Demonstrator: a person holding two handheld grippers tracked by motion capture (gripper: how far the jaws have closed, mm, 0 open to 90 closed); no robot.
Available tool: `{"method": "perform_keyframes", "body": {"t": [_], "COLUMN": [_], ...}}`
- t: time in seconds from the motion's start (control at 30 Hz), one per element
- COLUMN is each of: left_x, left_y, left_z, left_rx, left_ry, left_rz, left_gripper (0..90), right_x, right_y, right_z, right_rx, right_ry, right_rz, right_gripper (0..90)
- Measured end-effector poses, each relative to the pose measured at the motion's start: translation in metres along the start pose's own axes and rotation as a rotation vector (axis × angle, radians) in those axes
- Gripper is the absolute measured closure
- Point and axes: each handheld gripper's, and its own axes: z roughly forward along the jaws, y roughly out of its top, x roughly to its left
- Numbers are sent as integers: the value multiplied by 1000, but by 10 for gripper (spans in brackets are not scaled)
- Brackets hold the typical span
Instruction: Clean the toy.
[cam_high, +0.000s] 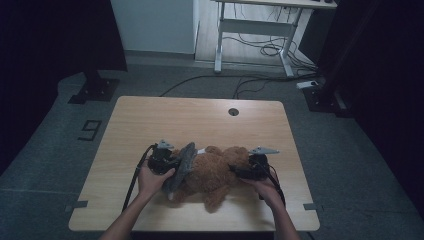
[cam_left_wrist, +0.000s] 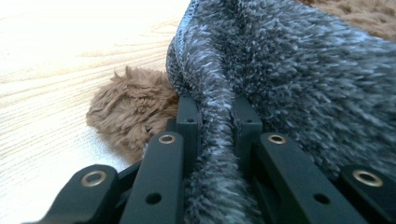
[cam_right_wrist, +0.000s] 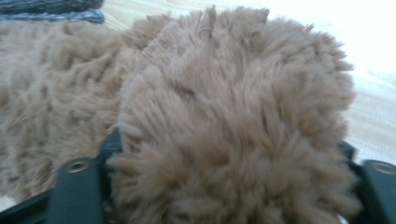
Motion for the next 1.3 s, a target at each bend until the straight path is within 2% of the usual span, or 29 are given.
{"method": "perform_keyframes", "body": {"t": [0.13, 0.27, 0.53, 0.6, 0.67, 0.77, 0.87, 1.0, 1.13, 1.2, 1.23, 1.3], "left_x": [2, 8, 19, 22, 23, 15, -1, -18, -23, -23, -24, -26], "left_y": [4, 16, 43, 51, 65, 84, 95, 99, 93, 87, 82, 71], "left_z": [2, 6, 19, 16, 3, -8, -4, 15, 28, 29, 30, 28], "left_rx": [-21, -31, -53, -57, -101, -114, -107, -56, -2, 8, 10, -6], "left_ry": [8, 11, 28, 13, 2, -4, -21, -34, -85, -105, -128, -154], "left_rz": [-7, -22, -51, -58, -65, -37, -7, 25, 45, 46, 40, 35], "left_gripper": [768, 768, 767, 767, 769, 769, 767, 765, 771, 777, 780, 782], "right_x": [2, 1, -7, -8, -9, -10, -9, -9, -12, -13, -13, -13], "right_y": [-1, 2, 17, 19, 20, 19, 19, 16, 9, 6, 4, 0], "right_z": [-1, 4, 32, 37, 40, 44, 45, 41, 36, 34, 33, 29], "right_rx": [-65, -123, -238, -255, -271, -291, -293, -286, -285, -285, -284, -278], "right_ry": [-1, -9, -103, -135, -154, -171, -177, -168, -146, -131, -125, -115], "right_rz": [-47, -58, -34, -44, -46, -43, -53, -63, -49, -45, -41, -38], "right_gripper": [383, 411, 421, 421, 420, 420, 417, 401, 383, 372, 368, 336]}}
